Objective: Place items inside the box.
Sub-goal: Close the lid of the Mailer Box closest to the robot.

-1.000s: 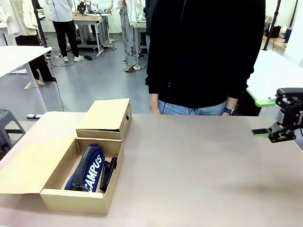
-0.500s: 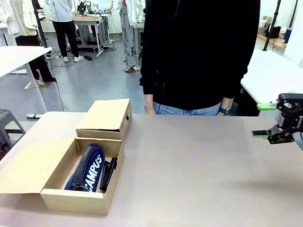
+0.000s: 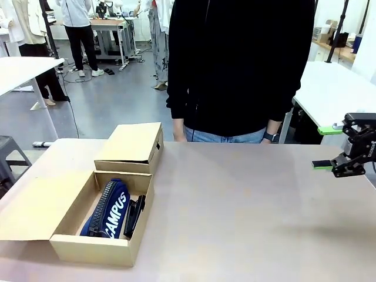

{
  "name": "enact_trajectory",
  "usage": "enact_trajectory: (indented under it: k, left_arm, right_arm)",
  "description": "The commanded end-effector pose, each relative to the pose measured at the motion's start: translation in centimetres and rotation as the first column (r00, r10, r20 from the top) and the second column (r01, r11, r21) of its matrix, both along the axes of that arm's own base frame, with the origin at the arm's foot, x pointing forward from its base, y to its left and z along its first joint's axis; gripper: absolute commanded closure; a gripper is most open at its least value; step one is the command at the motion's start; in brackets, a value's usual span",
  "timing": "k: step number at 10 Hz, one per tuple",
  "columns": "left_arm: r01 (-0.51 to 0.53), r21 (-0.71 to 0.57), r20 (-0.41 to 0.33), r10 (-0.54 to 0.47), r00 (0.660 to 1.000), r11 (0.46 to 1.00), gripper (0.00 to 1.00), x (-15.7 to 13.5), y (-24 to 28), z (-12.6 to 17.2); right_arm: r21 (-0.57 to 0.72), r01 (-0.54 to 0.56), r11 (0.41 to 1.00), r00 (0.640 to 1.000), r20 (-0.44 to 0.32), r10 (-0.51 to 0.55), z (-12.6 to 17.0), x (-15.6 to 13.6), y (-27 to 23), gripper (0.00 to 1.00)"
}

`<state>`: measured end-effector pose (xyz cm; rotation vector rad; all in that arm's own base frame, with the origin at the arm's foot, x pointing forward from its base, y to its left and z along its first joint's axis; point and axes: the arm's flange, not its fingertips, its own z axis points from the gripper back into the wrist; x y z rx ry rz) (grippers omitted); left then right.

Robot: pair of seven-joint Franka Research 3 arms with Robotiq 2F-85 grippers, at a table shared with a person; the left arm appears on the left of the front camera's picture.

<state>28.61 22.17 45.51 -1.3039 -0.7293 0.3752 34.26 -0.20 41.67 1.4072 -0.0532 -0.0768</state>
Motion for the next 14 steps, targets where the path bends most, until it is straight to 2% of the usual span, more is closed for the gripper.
enact_trajectory:
  k: [1,2,3,4,5,6,7,8,9,10,11,12,13,14]
  left_arm:
    - [-0.004,-0.006,0.032,0.004,0.999,1.0,0.0,0.1,-0.1,0.0]
    - [-0.004,-0.006,0.032,0.004,0.999,1.0,0.0,0.1,-0.1,0.0]
    - [0.0,0.0,0.0,0.0,1.0,1.0,0.0,0.0,0.0,0.0]
    - [0.217,0.095,0.15,-0.229,0.962,0.972,0.0,0.5,-2.7,1.9]
    - [0.423,0.191,0.261,-0.461,0.848,0.886,0.0,0.6,-6.4,2.8]
    - [0.426,0.421,0.39,-0.584,0.712,0.801,0.0,0.1,-10.5,2.7]
    - [0.41,0.534,0.444,-0.658,0.608,0.74,0.0,-0.4,-12.5,2.0]
    - [0.284,0.69,0.535,-0.734,0.419,0.665,0.0,-1.0,-14.4,0.9]
    - [0.189,0.753,0.57,-0.768,0.291,0.63,0.0,-1.1,-15.1,-0.4]
    - [0.036,0.795,0.594,-0.79,0.154,0.605,0.0,-1.1,-14.8,-1.1]
    - [-0.082,0.795,0.604,-0.797,0.011,0.601,0.0,-0.4,-14.1,-2.0]
    - [-0.23,0.778,0.577,-0.809,-0.107,0.585,0.0,-0.4,-12.6,-3.0]
    - [-0.318,0.764,0.531,-0.827,-0.184,0.562,0.0,-0.1,-11.2,-4.2]
    - [-0.369,0.746,0.506,-0.832,-0.227,0.554,0.0,0.1,-9.9,-4.4]
  right_arm:
    - [-0.002,-0.007,1.0,1.0,-0.016,0.007,0.3,-0.3,-0.3,0.0]
    - [-0.002,-0.007,1.0,1.0,-0.016,0.007,0.3,-0.3,-0.3,0.0]
    - [-0.002,-0.007,1.0,1.0,-0.016,0.007,0.3,-0.3,-0.3,0.0]
    - [-0.002,-0.007,1.0,1.0,-0.016,0.007,0.3,-0.3,-0.3,0.0]
    - [-0.002,-0.007,1.0,1.0,-0.016,0.007,0.3,-0.3,-0.3,0.0]
    - [-0.002,-0.007,1.0,1.0,-0.016,0.007,0.3,-0.3,-0.3,0.0]
    - [-0.002,-0.007,1.0,1.0,-0.016,0.007,0.3,-0.3,-0.3,0.0]
    - [-0.002,-0.007,1.0,1.0,-0.016,0.007,0.3,-0.3,-0.3,0.0]
    - [-0.002,-0.007,1.0,1.0,-0.016,0.007,0.3,-0.3,-0.3,0.0]
    - [-0.002,-0.007,1.0,1.0,-0.016,0.007,0.3,-0.3,-0.3,0.0]
    - [-0.002,-0.007,1.0,1.0,-0.016,0.007,0.3,-0.3,-0.3,0.0]
    - [-0.002,-0.007,1.0,1.0,-0.016,0.007,0.3,-0.3,-0.3,0.0]
    - [-0.002,-0.007,1.0,1.0,-0.016,0.007,0.3,-0.3,-0.3,0.0]
    - [-0.002,-0.007,1.0,1.0,-0.016,0.007,0.3,-0.3,-0.3,0.0]
